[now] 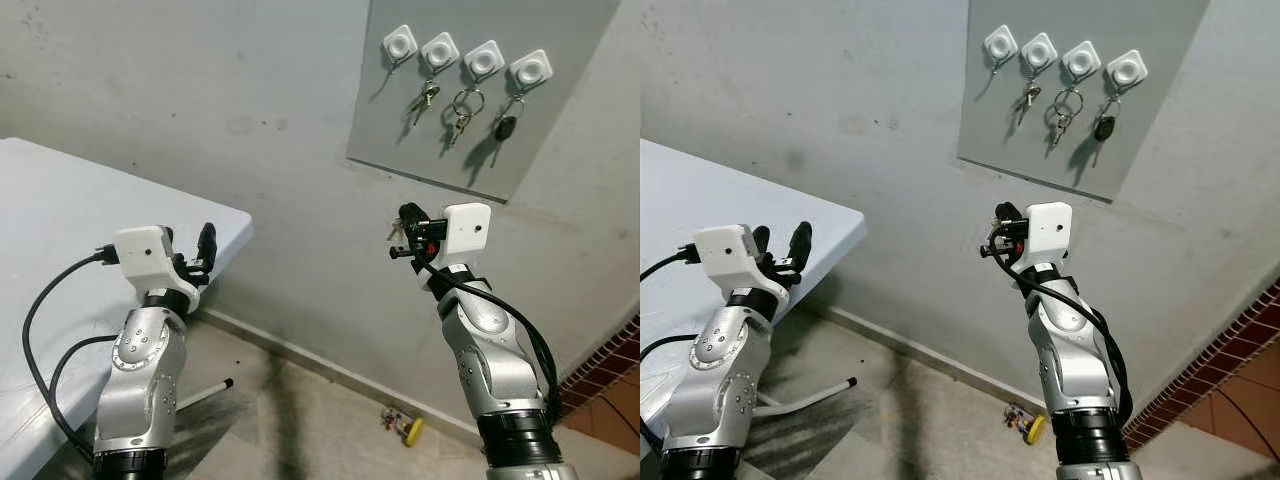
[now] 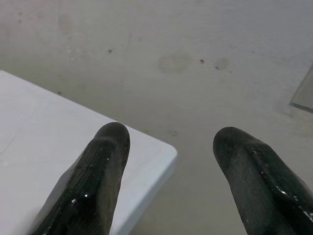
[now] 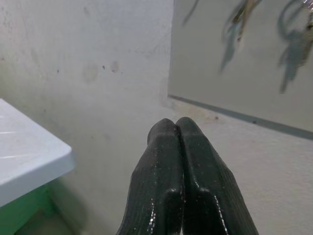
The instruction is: Hang keys on a hook
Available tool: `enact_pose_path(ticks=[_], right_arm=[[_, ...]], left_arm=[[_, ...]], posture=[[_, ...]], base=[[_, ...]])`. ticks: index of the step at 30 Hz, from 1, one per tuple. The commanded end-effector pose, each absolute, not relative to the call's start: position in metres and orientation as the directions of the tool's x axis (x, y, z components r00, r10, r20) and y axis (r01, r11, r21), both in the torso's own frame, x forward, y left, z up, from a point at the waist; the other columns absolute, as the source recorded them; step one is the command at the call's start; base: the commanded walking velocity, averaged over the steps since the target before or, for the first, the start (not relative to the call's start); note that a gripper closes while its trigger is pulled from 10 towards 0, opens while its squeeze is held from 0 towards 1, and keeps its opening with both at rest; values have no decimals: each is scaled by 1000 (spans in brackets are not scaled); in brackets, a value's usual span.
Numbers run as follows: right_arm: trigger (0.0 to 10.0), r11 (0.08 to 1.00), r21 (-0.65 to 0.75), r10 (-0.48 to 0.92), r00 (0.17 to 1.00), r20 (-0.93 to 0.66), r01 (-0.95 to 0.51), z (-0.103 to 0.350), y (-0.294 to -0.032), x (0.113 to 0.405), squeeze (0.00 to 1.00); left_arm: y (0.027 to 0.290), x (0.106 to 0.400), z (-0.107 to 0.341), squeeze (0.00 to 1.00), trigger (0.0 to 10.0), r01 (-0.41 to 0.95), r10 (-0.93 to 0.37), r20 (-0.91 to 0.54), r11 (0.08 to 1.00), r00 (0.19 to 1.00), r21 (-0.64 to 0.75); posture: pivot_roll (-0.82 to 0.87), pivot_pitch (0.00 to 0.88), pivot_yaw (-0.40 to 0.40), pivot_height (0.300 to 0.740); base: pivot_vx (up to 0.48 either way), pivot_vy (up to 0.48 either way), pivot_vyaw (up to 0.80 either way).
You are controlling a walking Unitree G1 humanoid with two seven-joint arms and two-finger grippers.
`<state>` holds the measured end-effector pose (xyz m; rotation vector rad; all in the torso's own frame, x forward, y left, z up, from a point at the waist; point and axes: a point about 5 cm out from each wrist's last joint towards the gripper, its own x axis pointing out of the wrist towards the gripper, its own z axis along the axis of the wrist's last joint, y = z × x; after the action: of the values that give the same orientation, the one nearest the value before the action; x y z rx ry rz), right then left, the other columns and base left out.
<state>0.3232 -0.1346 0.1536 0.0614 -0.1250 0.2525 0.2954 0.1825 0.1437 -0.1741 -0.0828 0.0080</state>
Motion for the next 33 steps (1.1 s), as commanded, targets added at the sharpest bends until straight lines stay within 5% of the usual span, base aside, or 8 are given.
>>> enact_pose_path(ticks=[1,33], right_arm=[[10000,965,33,252,955,153,-260,161,-134,323,0],[10000,964,33,257,955,149,-264,159,-133,322,0]], left_arm=[[180,296,148,0,10000,22,-5,94,985,996,-174],[181,295,150,0,10000,27,-11,98,986,995,-164]], posture=[[-88,0,-39,740],[-83,0,-40,740]], base=[[240,0,0],[276,0,0]])
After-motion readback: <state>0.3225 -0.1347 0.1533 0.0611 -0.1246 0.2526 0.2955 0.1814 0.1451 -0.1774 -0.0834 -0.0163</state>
